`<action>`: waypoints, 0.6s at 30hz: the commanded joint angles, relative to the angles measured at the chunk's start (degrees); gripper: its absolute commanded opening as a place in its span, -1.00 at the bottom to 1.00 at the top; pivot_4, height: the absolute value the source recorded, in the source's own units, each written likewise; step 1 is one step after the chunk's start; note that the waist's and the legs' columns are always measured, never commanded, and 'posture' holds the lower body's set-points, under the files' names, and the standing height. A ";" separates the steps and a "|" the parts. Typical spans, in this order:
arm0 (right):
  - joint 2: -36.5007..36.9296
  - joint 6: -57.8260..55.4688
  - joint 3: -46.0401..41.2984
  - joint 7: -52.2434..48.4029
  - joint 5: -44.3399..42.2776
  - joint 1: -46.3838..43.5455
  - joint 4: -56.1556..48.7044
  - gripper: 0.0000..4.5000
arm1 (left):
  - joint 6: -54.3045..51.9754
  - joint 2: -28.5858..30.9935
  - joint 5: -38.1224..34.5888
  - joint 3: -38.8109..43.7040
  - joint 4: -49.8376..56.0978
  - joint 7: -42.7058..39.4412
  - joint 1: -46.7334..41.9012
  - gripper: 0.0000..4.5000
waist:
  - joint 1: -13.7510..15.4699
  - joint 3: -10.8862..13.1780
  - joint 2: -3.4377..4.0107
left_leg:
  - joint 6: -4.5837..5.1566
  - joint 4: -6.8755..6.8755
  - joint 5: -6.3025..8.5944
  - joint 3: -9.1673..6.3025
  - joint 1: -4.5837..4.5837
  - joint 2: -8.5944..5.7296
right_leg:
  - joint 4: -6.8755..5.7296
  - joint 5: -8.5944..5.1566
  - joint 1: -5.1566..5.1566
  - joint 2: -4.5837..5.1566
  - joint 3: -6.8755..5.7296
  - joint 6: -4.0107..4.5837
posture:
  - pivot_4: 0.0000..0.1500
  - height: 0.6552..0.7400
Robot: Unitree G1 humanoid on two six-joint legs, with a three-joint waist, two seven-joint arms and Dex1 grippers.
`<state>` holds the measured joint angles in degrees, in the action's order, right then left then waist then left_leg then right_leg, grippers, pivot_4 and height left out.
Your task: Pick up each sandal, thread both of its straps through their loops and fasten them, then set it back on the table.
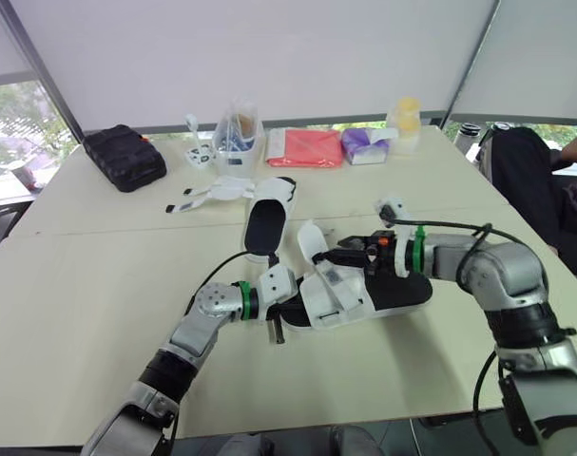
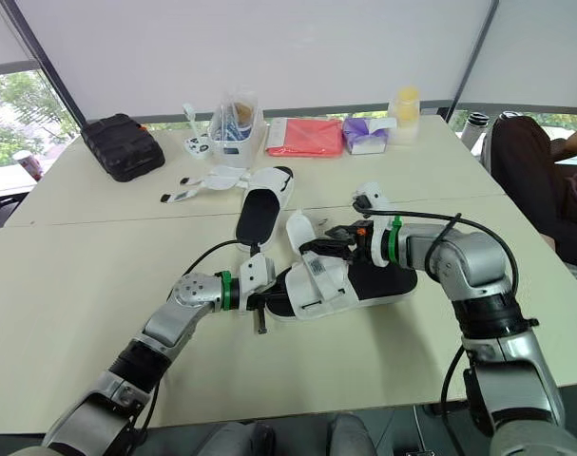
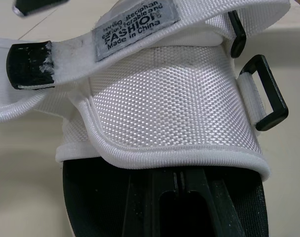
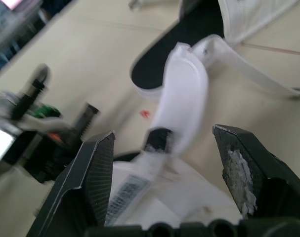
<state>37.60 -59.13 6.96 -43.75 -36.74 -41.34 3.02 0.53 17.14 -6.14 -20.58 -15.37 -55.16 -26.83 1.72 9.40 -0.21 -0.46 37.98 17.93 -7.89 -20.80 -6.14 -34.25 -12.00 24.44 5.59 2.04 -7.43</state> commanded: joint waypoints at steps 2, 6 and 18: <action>1.24 -1.06 1.95 -5.61 1.21 -3.32 1.38 0.50 | -1.88 0.74 2.83 -1.30 -2.83 0.77 2.61 -1.00 | 0.03 0.00 0.00 | 0.00 0.00 0.00 0.00 0.00 0.00 | 0.00 0.00 0.00 0.00 0.00 0.00 | 1.00 1.00; 0.81 -4.22 2.64 -8.08 1.46 -5.40 2.94 0.50 | -2.16 0.67 2.70 -1.16 -2.60 1.20 2.87 -1.00 | 0.02 0.00 0.00 | 0.00 0.00 0.00 -0.01 0.00 0.00 | 0.00 0.00 0.01 0.01 0.01 0.00 | 1.00 1.00; -0.07 -7.59 7.45 -12.80 4.16 -8.55 4.32 -0.98 | -2.15 0.68 2.78 -1.35 -2.04 1.55 3.35 -1.00 | 0.17 0.00 0.00 | -0.01 0.00 0.01 -0.01 -0.02 0.00 | 0.00 0.01 0.03 0.01 0.01 0.01 | 1.00 1.00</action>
<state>37.11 -67.15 14.30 -55.80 -33.24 -48.50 8.03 0.53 16.91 -6.14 -20.49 -14.32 -53.76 -25.63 1.89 9.40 -0.20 -0.47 37.98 17.94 -7.89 -20.82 -6.14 -34.25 -11.99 24.47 5.60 2.05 -7.42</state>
